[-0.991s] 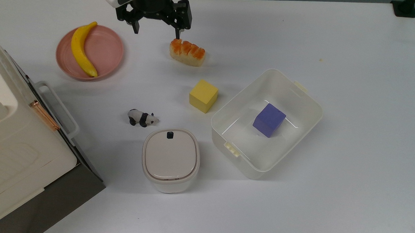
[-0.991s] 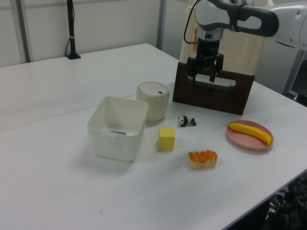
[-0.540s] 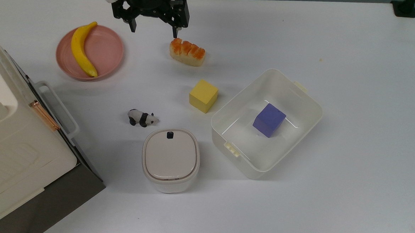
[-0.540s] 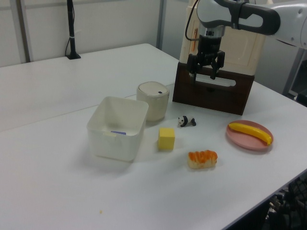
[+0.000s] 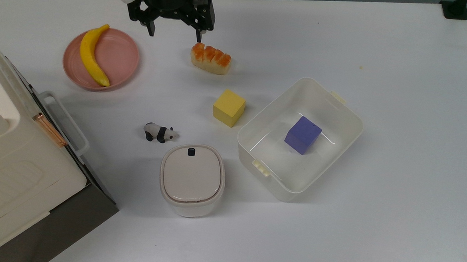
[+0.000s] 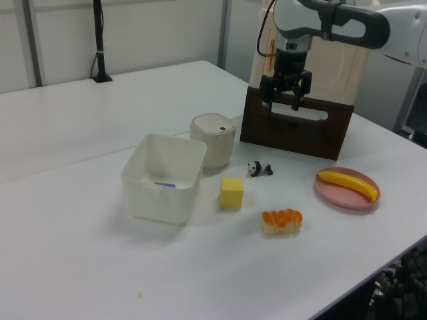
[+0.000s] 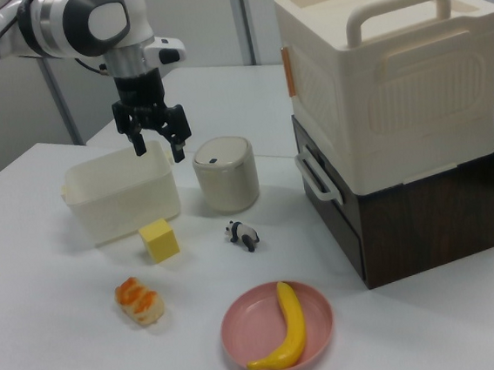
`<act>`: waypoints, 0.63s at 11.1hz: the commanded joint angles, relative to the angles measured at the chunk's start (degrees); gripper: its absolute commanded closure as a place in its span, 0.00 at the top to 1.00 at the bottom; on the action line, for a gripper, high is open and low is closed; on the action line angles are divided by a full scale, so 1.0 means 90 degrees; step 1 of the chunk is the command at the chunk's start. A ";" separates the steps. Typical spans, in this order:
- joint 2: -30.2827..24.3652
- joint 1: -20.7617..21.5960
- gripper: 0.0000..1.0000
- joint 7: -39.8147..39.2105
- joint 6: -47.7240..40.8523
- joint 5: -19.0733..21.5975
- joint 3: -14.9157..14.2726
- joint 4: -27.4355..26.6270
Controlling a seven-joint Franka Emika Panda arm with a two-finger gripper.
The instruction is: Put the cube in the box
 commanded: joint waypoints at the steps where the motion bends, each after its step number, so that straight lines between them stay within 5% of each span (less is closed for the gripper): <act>1: 0.0076 0.0041 1.00 -0.0359 -0.0101 0.0066 0.0177 -0.0100; 6: 0.0574 0.0402 1.00 -0.0896 0.1148 0.0008 0.0178 -0.0871; 7: 0.0759 0.0470 1.00 -0.1623 0.1265 -0.0012 0.0168 -0.0891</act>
